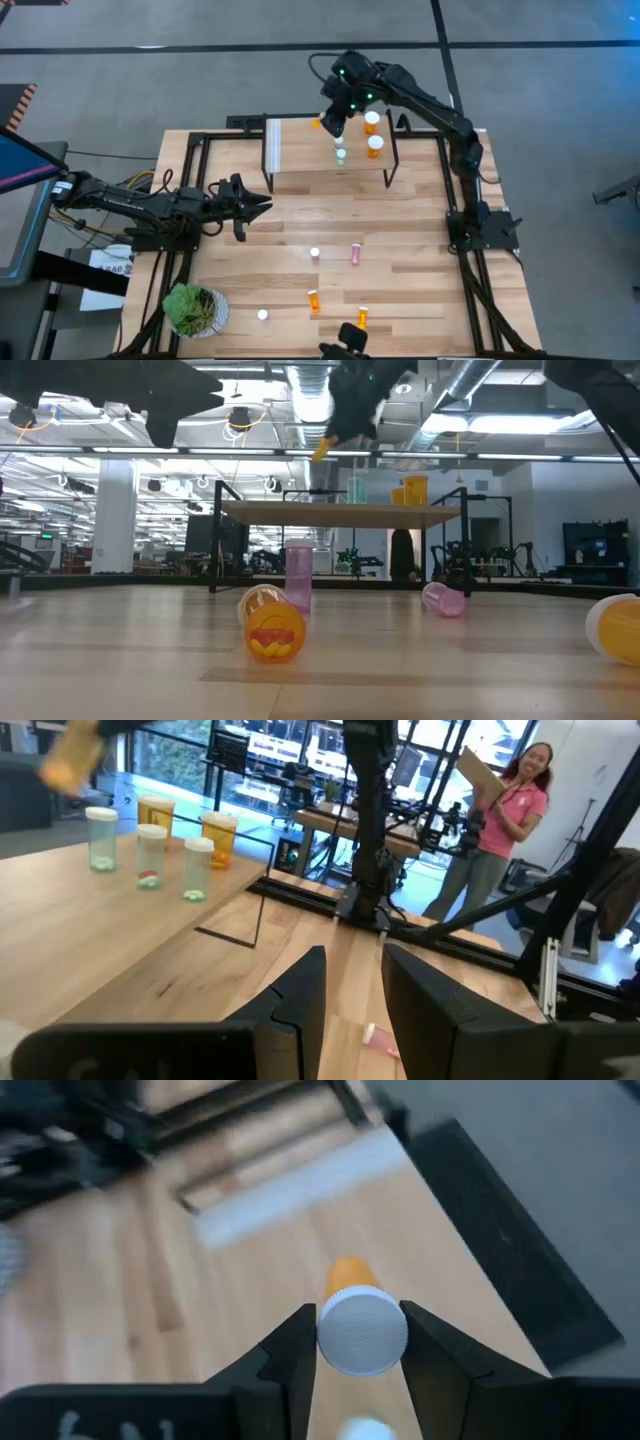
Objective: Pick and place medicine bottles onto shelf by color
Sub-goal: Put the bottom right small orange pill bottle on the shelf
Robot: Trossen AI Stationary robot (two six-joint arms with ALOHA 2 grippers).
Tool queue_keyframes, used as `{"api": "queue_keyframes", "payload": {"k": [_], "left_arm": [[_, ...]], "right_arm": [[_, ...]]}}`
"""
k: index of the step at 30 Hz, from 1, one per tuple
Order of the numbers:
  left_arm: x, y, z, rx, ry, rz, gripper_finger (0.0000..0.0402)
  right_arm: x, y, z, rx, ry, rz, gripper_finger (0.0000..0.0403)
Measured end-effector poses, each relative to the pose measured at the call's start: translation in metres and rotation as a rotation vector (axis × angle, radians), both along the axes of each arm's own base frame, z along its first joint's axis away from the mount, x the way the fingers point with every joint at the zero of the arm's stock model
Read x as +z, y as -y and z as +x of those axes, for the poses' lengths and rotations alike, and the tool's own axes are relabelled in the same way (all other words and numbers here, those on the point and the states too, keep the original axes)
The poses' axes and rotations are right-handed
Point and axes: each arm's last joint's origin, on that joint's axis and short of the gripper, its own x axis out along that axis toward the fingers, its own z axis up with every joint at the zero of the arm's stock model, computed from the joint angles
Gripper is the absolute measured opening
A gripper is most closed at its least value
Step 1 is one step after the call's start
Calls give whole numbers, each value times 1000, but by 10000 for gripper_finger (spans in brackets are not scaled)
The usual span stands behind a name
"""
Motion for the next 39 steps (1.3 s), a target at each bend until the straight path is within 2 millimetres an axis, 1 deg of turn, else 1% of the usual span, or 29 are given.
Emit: {"api": "queue_keyframes", "payload": {"k": [2,4,6,8,10,12,16,22,26,29,33,36,39], "left_arm": [[0,0,0,0,0,1,89],[0,0,0,1,-3,2,89],[-1,0,0,11,-9,15,89],[-3,-1,3,32,-25,38,89],[-5,-1,6,43,-39,62,94],[-6,-2,12,53,-31,81,103],[-8,-5,27,54,-49,88,137],[4,-5,56,59,-93,105,209],[10,-3,74,59,-117,120,243],[7,-2,85,39,-145,122,254],[-2,2,102,-54,-188,105,256],[-8,4,113,-97,-214,94,256],[-10,5,120,-95,-224,93,256]], "right_arm": [[-10,5,-2,-13,-54,31,151],[-14,3,8,2,-39,20,151],[-17,-2,8,17,-66,37,151],[-14,-11,15,48,-46,22,151],[-15,-17,15,69,-67,27,152],[-16,-28,19,104,-81,25,153],[-17,-59,29,185,-117,39,151],[-21,-111,40,320,-185,53,153],[-22,-149,46,415,-207,54,152],[-22,-172,49,469,-209,47,150],[-21,-194,52,524,-196,36,150],[-20,-206,53,544,-190,36,152],[-21,-210,53,539,-199,46,152]]}}
